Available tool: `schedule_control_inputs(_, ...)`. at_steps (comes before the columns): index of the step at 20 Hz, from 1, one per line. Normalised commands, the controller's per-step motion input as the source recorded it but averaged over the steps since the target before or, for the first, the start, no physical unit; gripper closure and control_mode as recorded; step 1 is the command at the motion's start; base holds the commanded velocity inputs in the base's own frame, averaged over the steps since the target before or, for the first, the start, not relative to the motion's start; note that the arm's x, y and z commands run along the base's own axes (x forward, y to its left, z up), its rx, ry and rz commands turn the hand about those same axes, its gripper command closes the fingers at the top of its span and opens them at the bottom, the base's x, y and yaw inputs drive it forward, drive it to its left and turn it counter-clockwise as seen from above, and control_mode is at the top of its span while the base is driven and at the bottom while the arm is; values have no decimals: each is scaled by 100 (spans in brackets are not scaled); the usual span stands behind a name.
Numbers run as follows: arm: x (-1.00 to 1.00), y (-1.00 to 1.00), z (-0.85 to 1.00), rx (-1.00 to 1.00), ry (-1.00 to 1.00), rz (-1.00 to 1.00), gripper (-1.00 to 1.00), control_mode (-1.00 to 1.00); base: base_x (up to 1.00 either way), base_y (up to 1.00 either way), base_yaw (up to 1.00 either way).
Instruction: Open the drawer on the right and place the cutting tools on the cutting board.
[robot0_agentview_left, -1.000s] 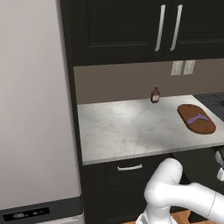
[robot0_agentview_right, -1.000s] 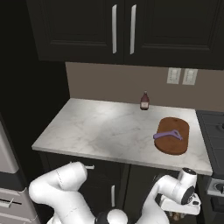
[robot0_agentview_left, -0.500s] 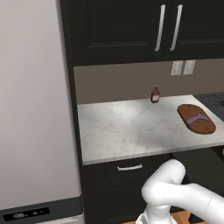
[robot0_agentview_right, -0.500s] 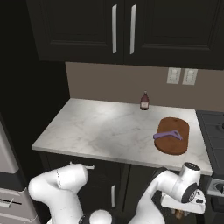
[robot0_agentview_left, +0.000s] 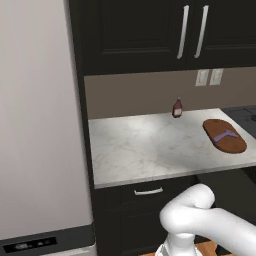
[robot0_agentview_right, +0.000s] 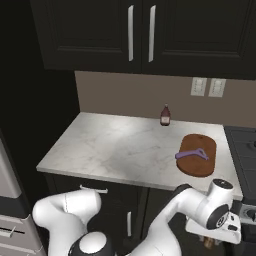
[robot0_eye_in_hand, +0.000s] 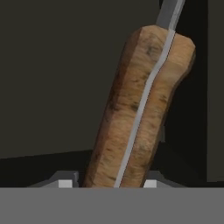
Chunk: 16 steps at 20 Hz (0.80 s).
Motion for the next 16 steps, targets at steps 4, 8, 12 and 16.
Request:
schedule_control_inputs(4, -14, 1, 58, -7, -5, -8, 100, -100, 0, 0, 0)
schedule_control_inputs(8, -7, 2, 50, -8, -6, -7, 100, -100, 0, 0, 0)
schedule_control_inputs(12, 0, 0, 45, -7, -9, -3, 100, -100, 0, 0, 0)
schedule_control_inputs(16, 0, 3, 45, -5, -6, -2, 100, -100, 0, 0, 0)
